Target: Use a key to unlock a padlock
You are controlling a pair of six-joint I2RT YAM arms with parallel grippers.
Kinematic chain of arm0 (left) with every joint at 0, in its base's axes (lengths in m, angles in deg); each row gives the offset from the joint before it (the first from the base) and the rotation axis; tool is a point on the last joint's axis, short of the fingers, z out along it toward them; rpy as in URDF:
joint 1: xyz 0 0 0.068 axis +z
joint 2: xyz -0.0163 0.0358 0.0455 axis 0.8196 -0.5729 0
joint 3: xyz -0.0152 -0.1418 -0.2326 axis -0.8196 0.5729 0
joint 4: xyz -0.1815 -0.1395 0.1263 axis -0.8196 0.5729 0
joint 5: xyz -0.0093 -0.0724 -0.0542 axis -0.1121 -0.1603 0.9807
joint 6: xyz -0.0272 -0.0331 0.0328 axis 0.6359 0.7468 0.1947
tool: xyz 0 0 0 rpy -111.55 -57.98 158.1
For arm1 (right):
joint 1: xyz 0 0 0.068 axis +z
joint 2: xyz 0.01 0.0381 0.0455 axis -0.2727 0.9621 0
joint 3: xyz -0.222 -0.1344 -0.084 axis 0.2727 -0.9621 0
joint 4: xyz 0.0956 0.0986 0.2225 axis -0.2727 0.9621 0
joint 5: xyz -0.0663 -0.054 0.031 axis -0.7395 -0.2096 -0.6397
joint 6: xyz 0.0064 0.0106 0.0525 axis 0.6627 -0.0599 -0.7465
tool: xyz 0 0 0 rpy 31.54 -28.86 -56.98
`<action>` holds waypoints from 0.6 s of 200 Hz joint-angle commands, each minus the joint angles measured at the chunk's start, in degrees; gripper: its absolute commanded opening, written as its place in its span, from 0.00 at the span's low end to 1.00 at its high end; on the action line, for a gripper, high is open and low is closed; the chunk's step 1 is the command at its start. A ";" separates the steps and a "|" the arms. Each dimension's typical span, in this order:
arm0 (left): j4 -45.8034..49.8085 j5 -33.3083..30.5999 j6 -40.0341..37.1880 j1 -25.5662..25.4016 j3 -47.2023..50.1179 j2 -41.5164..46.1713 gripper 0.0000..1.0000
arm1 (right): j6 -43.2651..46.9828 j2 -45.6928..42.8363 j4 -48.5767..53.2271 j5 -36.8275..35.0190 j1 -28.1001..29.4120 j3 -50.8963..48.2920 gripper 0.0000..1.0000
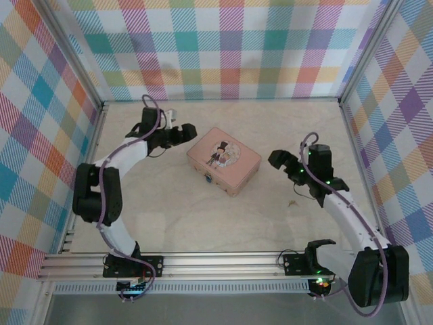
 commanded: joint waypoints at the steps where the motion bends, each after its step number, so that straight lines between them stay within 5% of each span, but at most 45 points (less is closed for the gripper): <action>1: 5.63 2.76 -2.66 -2.42 -4.61 -3.72 0.90 | -3.94 1.97 -1.06 2.30 2.08 -1.96 0.96; 49: 8.13 4.65 -3.27 -4.72 -7.25 -6.77 0.87 | -5.55 8.78 -4.83 3.44 5.97 -0.24 0.94; 120: 3.77 2.36 -2.09 -7.96 5.20 4.46 0.86 | -5.48 22.85 -8.39 6.29 8.61 9.37 0.88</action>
